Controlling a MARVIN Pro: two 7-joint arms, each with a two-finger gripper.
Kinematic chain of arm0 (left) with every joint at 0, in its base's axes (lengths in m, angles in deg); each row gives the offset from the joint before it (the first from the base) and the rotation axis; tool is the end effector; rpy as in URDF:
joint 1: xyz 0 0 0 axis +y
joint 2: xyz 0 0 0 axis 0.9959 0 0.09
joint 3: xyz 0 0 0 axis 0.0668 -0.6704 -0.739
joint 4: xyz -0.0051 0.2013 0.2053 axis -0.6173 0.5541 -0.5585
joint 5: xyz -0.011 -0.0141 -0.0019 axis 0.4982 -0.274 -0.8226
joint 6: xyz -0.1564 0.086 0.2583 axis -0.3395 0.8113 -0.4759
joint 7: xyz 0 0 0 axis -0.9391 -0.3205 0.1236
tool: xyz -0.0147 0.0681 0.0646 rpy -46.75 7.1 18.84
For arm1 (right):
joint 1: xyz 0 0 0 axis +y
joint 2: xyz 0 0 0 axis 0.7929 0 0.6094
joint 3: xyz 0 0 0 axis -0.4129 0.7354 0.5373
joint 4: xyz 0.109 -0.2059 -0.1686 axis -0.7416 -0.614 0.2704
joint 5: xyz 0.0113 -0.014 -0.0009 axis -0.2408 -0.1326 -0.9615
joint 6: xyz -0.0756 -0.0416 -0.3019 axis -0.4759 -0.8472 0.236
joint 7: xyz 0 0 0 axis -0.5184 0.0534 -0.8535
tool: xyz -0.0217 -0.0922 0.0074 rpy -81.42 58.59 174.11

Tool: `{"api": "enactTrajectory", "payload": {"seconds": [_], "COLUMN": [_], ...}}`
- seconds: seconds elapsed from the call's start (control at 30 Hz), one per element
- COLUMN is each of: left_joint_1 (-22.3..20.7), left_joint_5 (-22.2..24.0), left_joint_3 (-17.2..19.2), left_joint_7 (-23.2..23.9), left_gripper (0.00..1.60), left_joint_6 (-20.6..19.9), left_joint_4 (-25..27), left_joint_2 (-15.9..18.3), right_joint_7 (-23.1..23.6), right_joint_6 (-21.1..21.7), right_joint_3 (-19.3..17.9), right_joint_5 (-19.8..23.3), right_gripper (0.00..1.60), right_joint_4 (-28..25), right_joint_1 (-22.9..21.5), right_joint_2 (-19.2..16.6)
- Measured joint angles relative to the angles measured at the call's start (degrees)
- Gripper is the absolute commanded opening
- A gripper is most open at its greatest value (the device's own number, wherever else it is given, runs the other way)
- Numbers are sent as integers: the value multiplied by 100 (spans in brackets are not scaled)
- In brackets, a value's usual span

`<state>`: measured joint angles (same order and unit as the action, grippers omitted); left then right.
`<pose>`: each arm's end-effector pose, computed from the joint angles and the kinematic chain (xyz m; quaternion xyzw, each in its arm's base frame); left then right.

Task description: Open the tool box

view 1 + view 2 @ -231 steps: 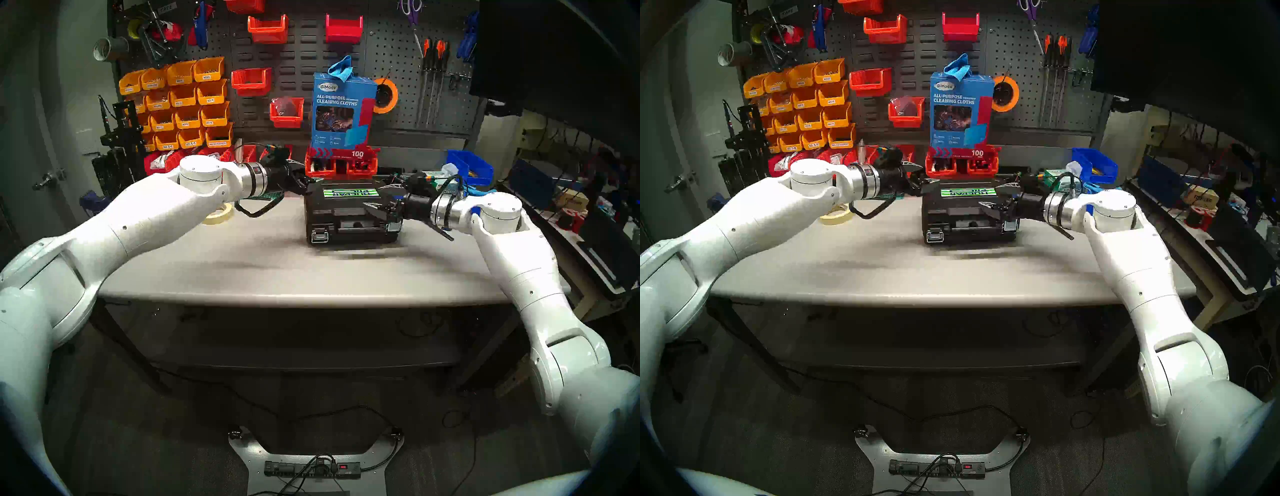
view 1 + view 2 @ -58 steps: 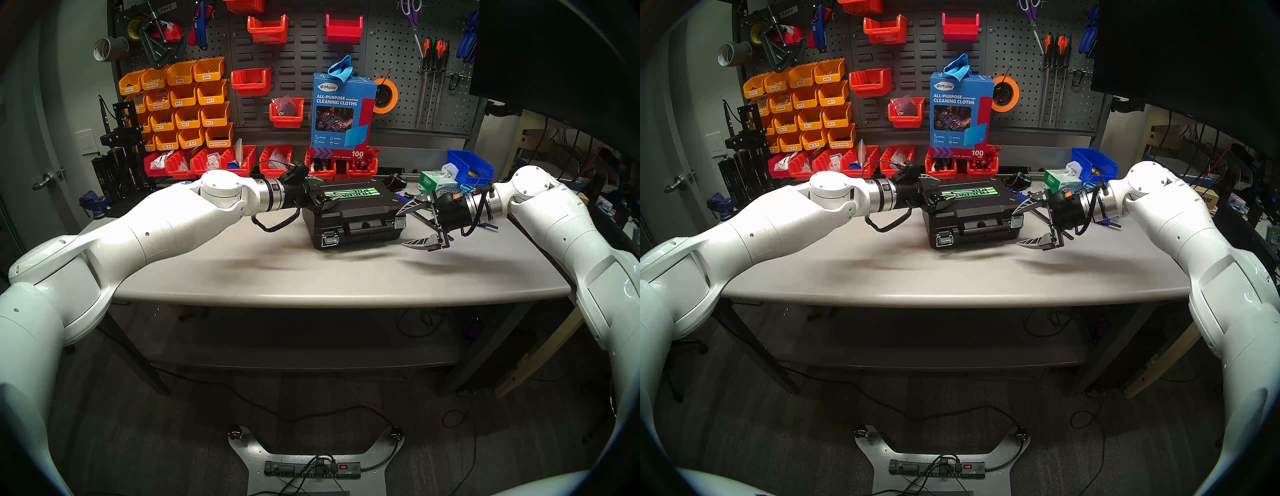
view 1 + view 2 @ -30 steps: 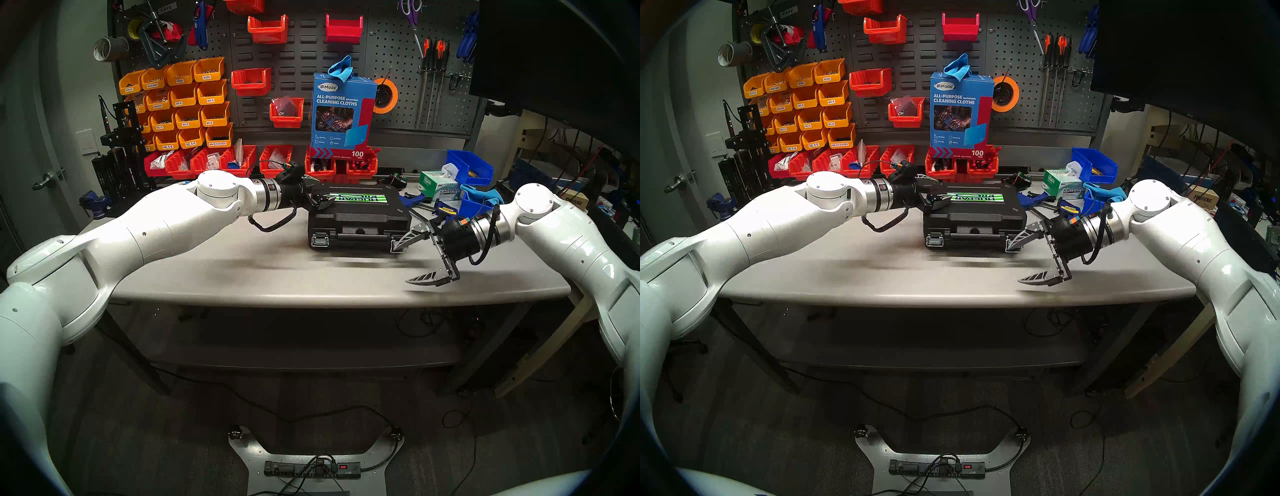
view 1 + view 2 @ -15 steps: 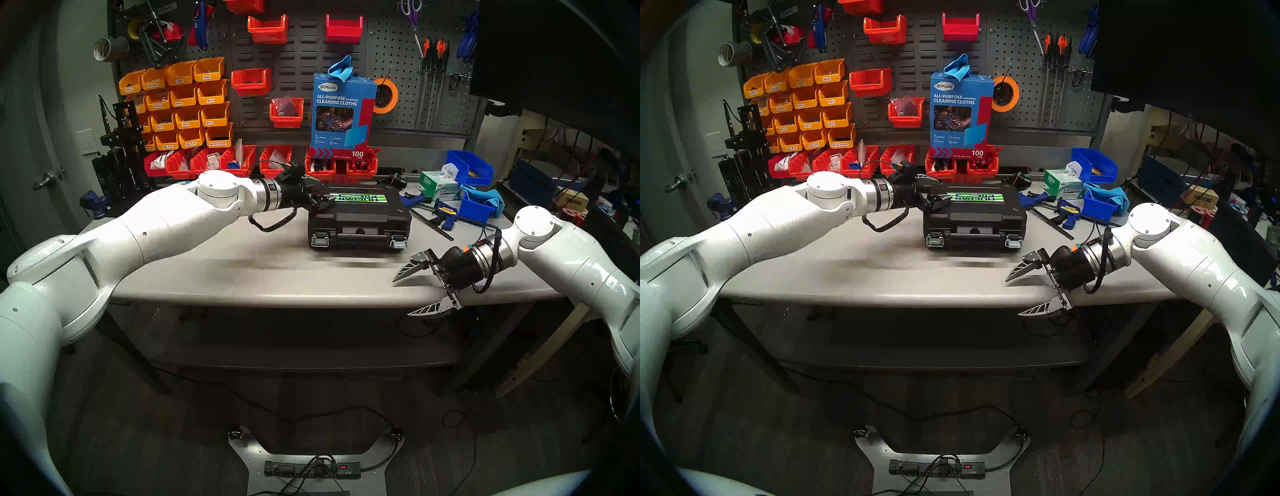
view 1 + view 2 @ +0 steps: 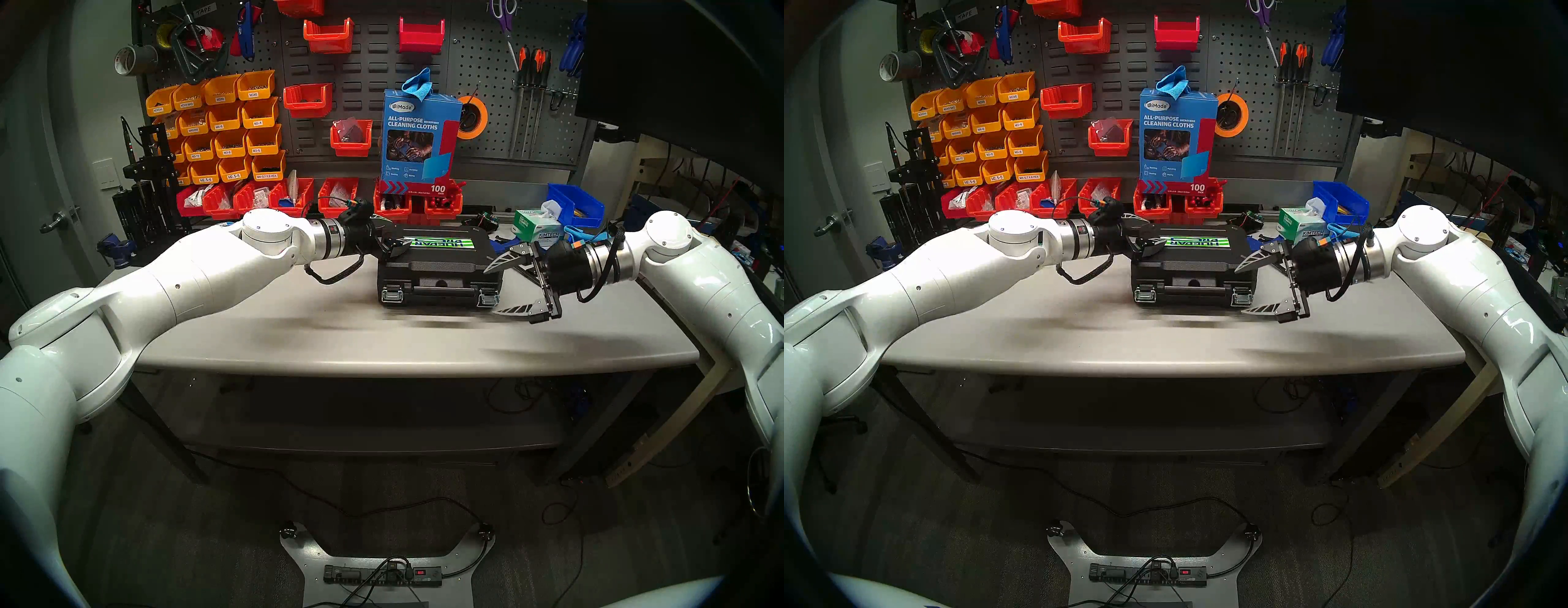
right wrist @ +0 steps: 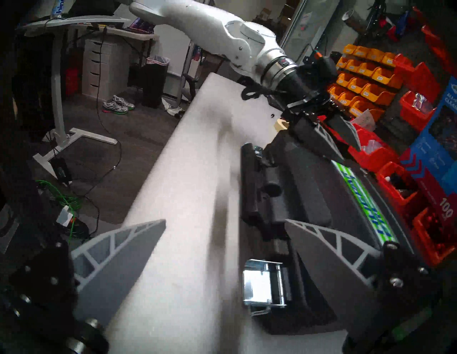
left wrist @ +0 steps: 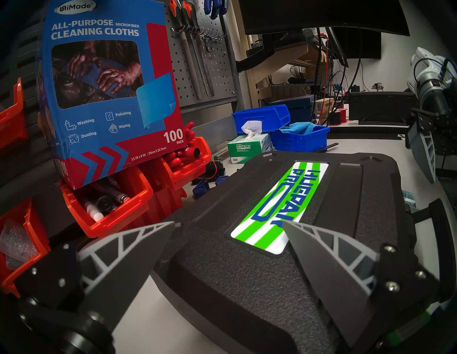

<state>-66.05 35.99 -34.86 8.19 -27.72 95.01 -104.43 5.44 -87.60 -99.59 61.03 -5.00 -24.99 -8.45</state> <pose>0.5831 -0.0507 -0.1275 0.6507 -0.4152 0.5999 0.2104 0.4911 -0.1454 -0.0994 -0.5101 -0.6743 -0.4843 0.2250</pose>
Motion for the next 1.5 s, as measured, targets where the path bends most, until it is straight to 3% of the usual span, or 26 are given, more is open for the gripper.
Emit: {"api": "enactTrajectory", "payload": {"seconds": [0.43, 1.03, 1.5], "left_joint_1": [-6, -32, -43], "left_joint_5": [8, 9, -80], "left_joint_3": [-12, -51, -178], "left_joint_7": [1, -3, 85], "left_gripper": [160, 160, 160], "left_joint_6": [7, 7, -192], "left_joint_4": [-7, 51, 1046], "left_joint_2": [-5, 6, 235], "right_joint_7": [-356, -413, -42], "right_joint_6": [-248, -547, -742], "right_joint_3": [-232, -278, -298], "right_joint_5": [-426, -603, -536], "right_gripper": [160, 160, 160], "right_joint_4": [966, 1793, 2208], "right_joint_1": [-587, -865, -1009], "right_joint_2": [531, 1062, 1282]}}
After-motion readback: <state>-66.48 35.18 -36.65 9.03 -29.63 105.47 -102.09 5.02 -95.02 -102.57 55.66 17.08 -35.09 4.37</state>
